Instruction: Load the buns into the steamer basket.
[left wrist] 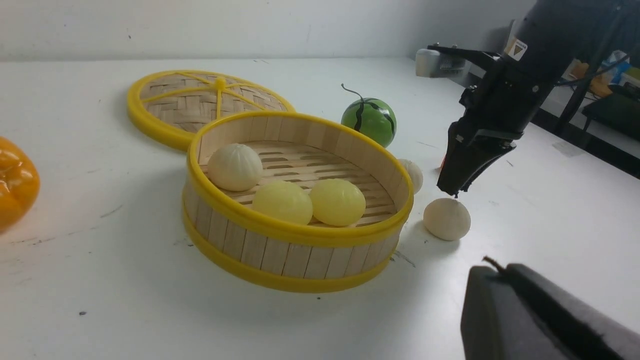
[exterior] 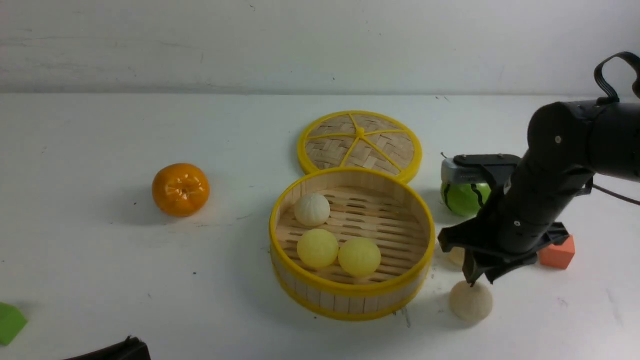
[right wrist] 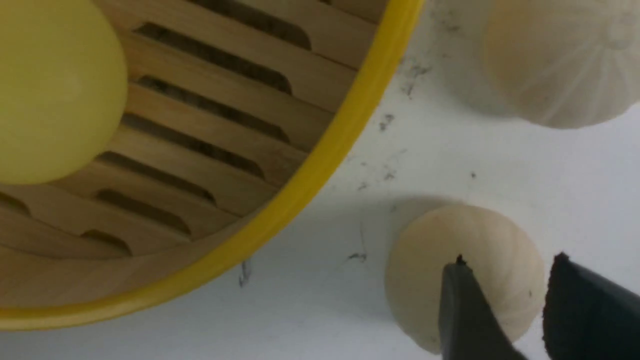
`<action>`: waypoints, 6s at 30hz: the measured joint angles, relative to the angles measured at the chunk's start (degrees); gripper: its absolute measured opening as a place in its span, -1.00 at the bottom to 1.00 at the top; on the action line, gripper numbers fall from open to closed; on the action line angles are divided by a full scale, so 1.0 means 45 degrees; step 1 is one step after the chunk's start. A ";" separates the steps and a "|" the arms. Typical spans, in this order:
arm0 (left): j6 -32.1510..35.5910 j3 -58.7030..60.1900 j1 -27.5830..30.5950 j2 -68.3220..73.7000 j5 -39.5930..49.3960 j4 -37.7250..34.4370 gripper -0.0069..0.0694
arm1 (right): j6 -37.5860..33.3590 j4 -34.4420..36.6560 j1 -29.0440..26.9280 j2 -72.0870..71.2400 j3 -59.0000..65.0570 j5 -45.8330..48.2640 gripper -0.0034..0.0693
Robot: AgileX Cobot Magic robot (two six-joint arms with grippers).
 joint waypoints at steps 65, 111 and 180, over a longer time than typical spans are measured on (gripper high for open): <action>-0.0038 0.0000 0.0000 0.0000 0.0000 0.0000 -0.72 | -0.1189 0.2438 0.1151 0.6085 -1.0011 0.1640 -0.68; -0.0051 0.0000 0.0000 0.0000 0.0000 0.0000 -0.58 | -0.0145 -0.0040 -0.0901 0.2754 -0.4022 0.1201 -0.08; -0.0051 0.0004 0.0000 0.0000 0.0000 0.0000 -0.42 | 0.0673 0.0520 0.1250 -1.0077 0.2086 0.3059 -0.96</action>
